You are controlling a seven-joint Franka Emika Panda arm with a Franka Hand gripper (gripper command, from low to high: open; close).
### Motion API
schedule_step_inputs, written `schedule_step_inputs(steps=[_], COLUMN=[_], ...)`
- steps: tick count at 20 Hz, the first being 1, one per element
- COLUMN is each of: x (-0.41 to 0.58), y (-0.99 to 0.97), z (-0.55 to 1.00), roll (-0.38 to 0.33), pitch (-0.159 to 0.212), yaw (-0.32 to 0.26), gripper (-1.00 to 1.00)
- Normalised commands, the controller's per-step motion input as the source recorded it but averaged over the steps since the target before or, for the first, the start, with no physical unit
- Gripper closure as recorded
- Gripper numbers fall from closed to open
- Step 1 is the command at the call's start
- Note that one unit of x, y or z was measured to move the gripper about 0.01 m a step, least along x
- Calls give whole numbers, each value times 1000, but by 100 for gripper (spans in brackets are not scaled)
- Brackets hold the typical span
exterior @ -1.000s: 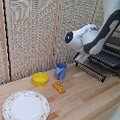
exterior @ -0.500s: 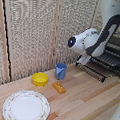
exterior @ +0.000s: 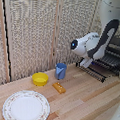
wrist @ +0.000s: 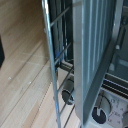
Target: Position your gripper near the tray handle while precisely lining it up. Firmly yet gently grip the handle, ensuring a strong hold. Slide the tray into the oven in a steady manner until it's entirely inside. Relinquish the handle as it sits within the oven and extract your gripper with care.
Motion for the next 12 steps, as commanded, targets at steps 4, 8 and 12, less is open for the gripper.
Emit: schedule_step_inputs(steps=[4, 8, 12], x=[0, 0, -76], y=[-59, -41, -19], z=[-79, -83, -66], roll=[-114, -126, -125], pitch=[82, 54, 71], yaw=[86, 70, 99], gripper=[100, 100, 100])
